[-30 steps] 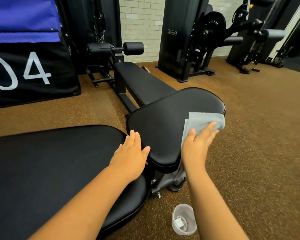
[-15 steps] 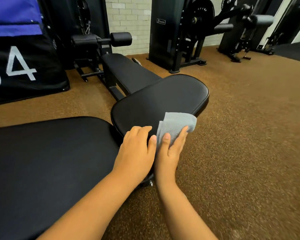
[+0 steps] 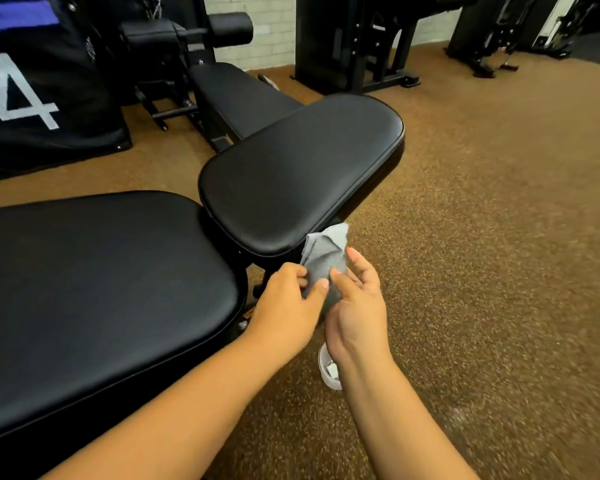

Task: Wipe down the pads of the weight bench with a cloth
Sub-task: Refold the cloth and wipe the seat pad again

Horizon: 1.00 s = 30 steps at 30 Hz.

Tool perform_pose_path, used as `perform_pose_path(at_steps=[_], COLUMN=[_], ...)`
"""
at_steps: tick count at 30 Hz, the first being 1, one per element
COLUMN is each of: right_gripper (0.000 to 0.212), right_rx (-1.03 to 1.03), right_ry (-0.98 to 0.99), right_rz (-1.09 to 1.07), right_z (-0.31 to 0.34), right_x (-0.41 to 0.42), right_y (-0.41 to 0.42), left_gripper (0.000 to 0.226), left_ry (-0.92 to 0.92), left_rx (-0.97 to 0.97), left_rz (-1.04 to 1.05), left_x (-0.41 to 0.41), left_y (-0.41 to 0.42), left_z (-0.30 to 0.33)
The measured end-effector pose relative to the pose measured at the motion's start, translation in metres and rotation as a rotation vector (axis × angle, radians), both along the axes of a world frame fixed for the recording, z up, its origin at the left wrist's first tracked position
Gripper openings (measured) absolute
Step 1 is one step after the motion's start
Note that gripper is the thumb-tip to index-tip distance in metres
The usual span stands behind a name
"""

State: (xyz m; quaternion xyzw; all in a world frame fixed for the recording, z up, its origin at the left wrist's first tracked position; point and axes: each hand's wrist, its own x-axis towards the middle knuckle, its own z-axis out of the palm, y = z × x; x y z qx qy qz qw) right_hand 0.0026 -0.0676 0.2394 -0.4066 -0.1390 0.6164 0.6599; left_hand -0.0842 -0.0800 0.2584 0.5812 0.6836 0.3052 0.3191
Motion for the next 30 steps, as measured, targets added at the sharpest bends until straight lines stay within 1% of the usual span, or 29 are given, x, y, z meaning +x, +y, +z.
perform_pose_path(at_steps=[1, 3, 4, 5, 6, 7, 8, 9, 12, 14, 16, 18, 21, 24, 27, 30], right_gripper=[0.041, 0.042, 0.043, 0.045, 0.047, 0.049, 0.050, 0.051, 0.054, 0.046, 0.055, 0.068, 0.078, 0.071, 0.063, 0.071], right_rx=[-0.012, -0.033, -0.040, -0.047, -0.052, -0.061, -0.079, -0.102, -0.211, -0.343, -0.403, -0.370, -0.241, -0.150, -0.077, -0.064], right_ry=[0.010, 0.063, 0.100, 0.139, 0.174, 0.192, 0.203, 0.214, 0.172, 0.132, 0.162, 0.225, 0.256, 0.264, 0.184, 0.064], right_rz=[0.009, 0.032, 0.057, 0.087, 0.121, 0.150, 0.173, 0.189, 0.326, 0.373, 0.377, 0.399, 0.445, 0.379, 0.376, 0.388], right_z=[-0.004, -0.011, -0.013, -0.014, -0.016, -0.017, -0.020, -0.023, -0.043, -0.057, -0.072, -0.079, -0.083, -0.083, -0.087, -0.093], right_x=[0.004, 0.015, 0.022, 0.028, 0.034, 0.039, 0.043, 0.047, 0.051, 0.049, 0.050, 0.053, 0.060, 0.072, 0.085, 0.093], right_y=[-0.002, -0.009, -0.012, -0.014, -0.016, -0.019, -0.020, -0.020, -0.023, -0.026, -0.031, -0.037, -0.041, -0.039, -0.036, -0.034], left_gripper=[0.042, 0.051, 0.056, 0.056, 0.047, 0.032, 0.019, 0.012, 0.015, 0.015, 0.017, 0.020, 0.024, 0.023, 0.027, 0.030], left_ry=[-0.051, -0.151, -0.202, -0.264, -0.333, -0.396, -0.435, -0.445, -0.398, -0.427, -0.464, -0.452, -0.340, -0.231, -0.197, -0.180], left_rx=[-0.039, -0.158, -0.220, -0.265, -0.287, -0.283, -0.254, -0.214, -0.143, -0.156, -0.186, -0.221, -0.236, -0.196, -0.193, -0.219], left_rz=[0.064, 0.117, 0.085, 0.037, -0.015, -0.060, -0.084, -0.090, -0.110, -0.128, -0.138, -0.155, -0.174, -0.095, -0.044, -0.034], left_x=[-0.001, -0.004, -0.006, -0.007, -0.008, -0.008, -0.006, -0.004, 0.004, 0.010, 0.014, 0.015, 0.011, 0.005, 0.001, -0.003], left_y=[0.004, 0.008, 0.008, 0.006, 0.005, 0.002, 0.001, 0.000, 0.003, 0.006, 0.009, 0.010, 0.011, 0.012, 0.015, 0.019], left_z=[-0.005, -0.016, -0.020, -0.024, -0.025, -0.025, -0.024, -0.023, -0.019, -0.016, -0.015, -0.017, -0.025, -0.033, -0.038, -0.045])
